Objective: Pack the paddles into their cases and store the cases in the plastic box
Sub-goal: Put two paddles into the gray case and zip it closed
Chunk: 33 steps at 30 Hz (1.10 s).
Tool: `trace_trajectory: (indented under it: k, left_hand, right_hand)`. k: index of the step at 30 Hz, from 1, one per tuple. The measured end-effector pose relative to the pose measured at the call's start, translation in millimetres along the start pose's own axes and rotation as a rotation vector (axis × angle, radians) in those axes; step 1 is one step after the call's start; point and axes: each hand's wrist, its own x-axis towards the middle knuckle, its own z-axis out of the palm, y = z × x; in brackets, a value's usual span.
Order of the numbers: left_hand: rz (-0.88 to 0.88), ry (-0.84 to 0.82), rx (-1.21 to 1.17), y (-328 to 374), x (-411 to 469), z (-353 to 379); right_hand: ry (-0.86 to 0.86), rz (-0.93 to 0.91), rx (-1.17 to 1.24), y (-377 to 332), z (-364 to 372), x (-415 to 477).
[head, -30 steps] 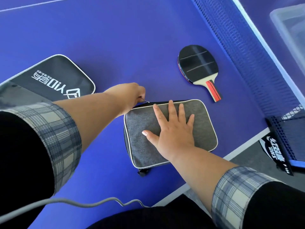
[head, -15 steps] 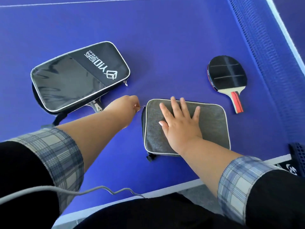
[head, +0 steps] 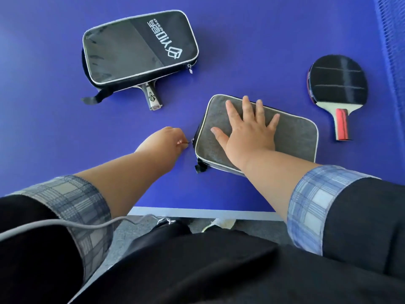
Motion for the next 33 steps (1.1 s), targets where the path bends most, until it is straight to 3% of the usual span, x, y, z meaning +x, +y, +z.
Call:
trace_trajectory:
  k: [8,14,21,24,27,30,33]
  left_hand:
    - [-0.011,0.037,-0.057,15,-49,27]
    - [0.019,-0.004,0.049,24,-52,26]
    - [-0.081,-0.143,0.126,32,-47,13]
    - [-0.148,-0.152,0.056,34,-42,5]
    - [-0.243,-0.143,-0.065,41,-35,-6]
    - [-0.280,-0.161,-0.217,56,-30,-18]
    - [-0.267,-0.221,-0.267,71,-32,-24]
  right_hand:
    - [0.015,-0.019,0.027,1,1,2]
    - [0.017,-0.016,0.024,1,3,4]
    - [-0.156,-0.039,0.227,17,-27,5]
    - [-0.018,0.087,0.451,46,-42,-16]
    - [0.113,0.331,0.566,80,-43,-48]
    - [0.029,0.503,0.693,107,-38,-68]
    - [-0.125,0.522,0.824,120,-32,-74]
